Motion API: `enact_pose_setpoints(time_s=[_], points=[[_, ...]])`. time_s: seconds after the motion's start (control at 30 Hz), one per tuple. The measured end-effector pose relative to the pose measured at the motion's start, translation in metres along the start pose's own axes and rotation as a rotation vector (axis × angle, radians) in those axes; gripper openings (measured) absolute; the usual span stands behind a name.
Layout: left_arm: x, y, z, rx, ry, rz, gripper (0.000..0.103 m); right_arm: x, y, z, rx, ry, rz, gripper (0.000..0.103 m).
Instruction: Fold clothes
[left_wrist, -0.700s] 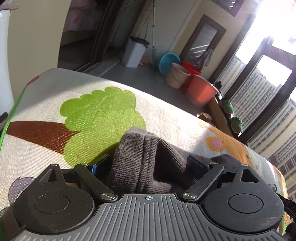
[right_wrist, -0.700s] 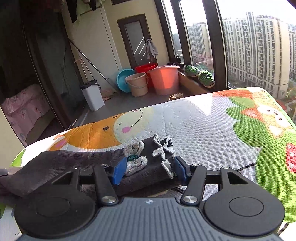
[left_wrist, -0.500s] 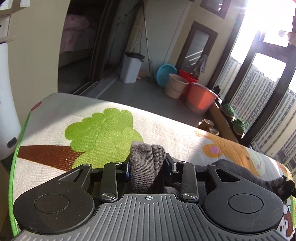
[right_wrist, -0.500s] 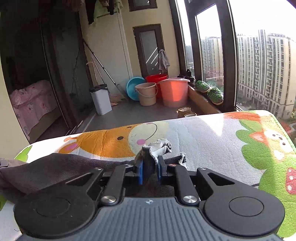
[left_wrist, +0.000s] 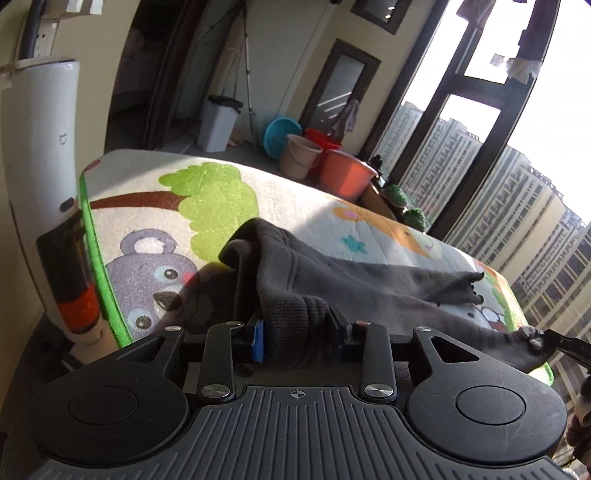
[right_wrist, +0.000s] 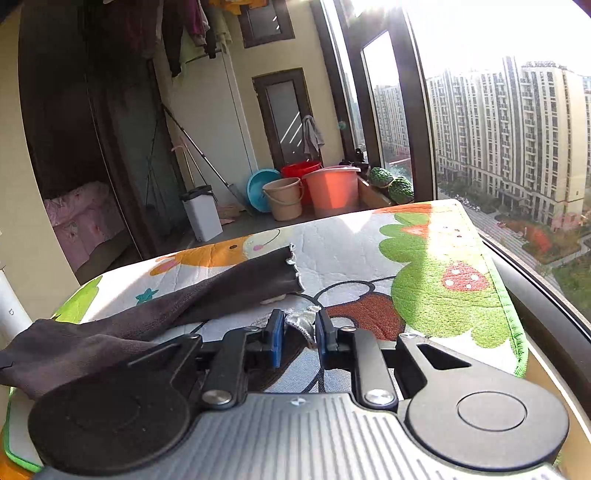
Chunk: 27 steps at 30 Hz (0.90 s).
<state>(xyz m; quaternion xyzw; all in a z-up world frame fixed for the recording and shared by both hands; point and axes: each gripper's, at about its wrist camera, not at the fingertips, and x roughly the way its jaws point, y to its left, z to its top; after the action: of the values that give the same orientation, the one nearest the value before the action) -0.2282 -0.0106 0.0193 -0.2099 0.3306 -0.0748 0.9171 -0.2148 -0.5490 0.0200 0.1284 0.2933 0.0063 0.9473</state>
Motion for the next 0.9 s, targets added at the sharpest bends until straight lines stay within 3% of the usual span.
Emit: enact_pose_setpoints(time_s=[0.07,0.17,0.23,0.3,0.33,0.37,0.47,0.6,0.7,0.73,0.77,0.8,0.83,0.9], points=[[-0.002,0.006,0.009,-0.029,-0.011,-0.007,0.045,-0.009,-0.009,-0.004,0.020,-0.012,0.001,0.019],[-0.005,0.016,0.021,-0.074,-0.028,-0.018,0.069,-0.011,-0.018,0.004,0.067,-0.023,0.001,0.026],[-0.007,0.023,0.030,-0.103,-0.039,-0.025,0.086,0.003,-0.018,0.019,0.111,-0.011,0.042,0.026],[-0.008,0.028,0.039,-0.131,-0.048,-0.032,0.094,0.023,-0.018,0.032,0.167,0.013,0.091,0.027],[-0.001,0.017,0.048,-0.123,-0.034,-0.026,0.094,0.041,-0.014,0.037,0.215,0.046,0.119,0.030],[-0.003,-0.010,0.039,-0.049,-0.032,0.044,0.094,0.058,-0.014,0.041,0.262,0.076,0.137,0.032],[0.038,-0.003,0.062,-0.091,0.056,0.100,0.094,0.108,-0.014,0.053,0.401,0.165,0.187,0.037],[0.085,0.006,0.080,-0.101,0.154,0.156,0.094,0.170,-0.008,0.062,0.462,0.244,0.163,0.048],[0.111,0.007,0.081,-0.048,0.197,0.181,0.091,0.213,-0.008,0.059,0.502,0.332,0.125,0.048],[0.120,0.008,0.080,-0.018,0.209,0.196,0.085,0.227,-0.006,0.057,0.506,0.357,0.115,0.039],[0.125,0.003,0.081,0.009,0.227,0.209,0.078,0.235,-0.002,0.058,0.486,0.361,0.105,0.029],[0.134,-0.003,0.084,0.045,0.239,0.226,0.064,0.244,0.005,0.062,0.443,0.369,0.095,0.014],[0.143,-0.010,0.088,0.079,0.248,0.242,0.047,0.248,0.013,0.071,0.419,0.358,0.106,0.005],[0.150,-0.025,0.103,0.111,0.208,0.237,0.034,0.245,0.028,0.093,0.382,0.289,0.159,0.005]])
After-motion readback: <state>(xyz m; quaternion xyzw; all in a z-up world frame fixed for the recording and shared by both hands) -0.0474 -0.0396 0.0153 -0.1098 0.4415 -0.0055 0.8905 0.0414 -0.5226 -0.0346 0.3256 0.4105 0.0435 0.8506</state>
